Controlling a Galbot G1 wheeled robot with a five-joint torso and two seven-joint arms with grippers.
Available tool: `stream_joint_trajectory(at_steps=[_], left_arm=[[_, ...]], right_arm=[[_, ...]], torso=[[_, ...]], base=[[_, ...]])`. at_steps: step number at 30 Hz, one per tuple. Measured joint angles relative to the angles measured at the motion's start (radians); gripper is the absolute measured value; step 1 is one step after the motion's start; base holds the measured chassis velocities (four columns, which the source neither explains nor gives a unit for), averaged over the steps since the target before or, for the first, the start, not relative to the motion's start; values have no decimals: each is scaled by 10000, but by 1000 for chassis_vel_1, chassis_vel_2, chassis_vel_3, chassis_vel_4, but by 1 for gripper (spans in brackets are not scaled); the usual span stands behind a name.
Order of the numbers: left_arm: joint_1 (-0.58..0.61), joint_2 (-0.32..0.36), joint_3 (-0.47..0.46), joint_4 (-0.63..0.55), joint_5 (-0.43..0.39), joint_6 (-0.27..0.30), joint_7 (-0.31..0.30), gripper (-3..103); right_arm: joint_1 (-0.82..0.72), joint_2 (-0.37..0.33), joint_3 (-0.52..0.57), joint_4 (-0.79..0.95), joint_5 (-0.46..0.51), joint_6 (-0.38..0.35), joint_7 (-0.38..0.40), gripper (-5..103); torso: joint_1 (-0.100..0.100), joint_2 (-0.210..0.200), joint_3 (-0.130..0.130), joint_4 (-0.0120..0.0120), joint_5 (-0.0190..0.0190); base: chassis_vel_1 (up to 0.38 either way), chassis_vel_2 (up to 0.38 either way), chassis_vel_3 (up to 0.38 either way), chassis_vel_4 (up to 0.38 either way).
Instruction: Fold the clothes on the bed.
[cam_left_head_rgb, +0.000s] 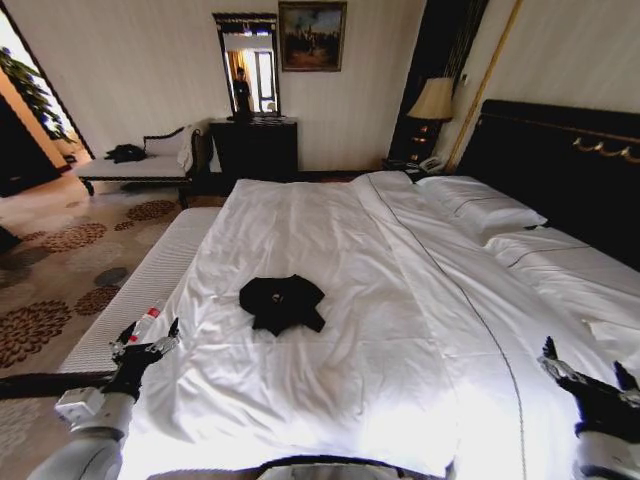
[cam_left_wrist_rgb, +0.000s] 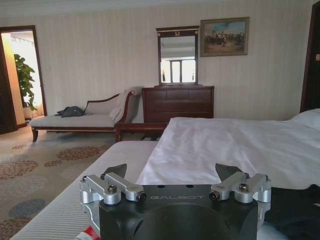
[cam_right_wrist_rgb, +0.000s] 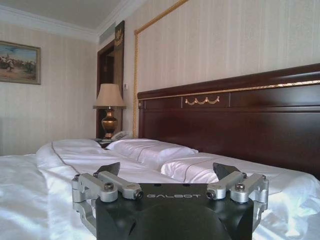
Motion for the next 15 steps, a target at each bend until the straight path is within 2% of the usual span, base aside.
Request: stream_joint_trajectory(at_steps=[5, 14, 15], left_arm=[[-3, -29, 23, -4, 18, 3, -17, 99], [-2, -42, 52, -20, 21, 5, -30, 99], [-3, -41, 54, -22, 23, 7, -32, 102]], right_arm=[[-62, 104, -200, 100, 9, 100, -58, 100], [-369, 809, -1313, 377, -608, 439, -210, 100], [-378, 863, -1387, 392, -651, 440, -209, 100]], torso=[[0, 0, -1, 1, -3], [0, 0, 0, 0, 6], [0, 0, 0, 0, 4]], base=[[102, 115, -88, -104], [0, 0, 0, 0], [0, 0, 0, 0]])
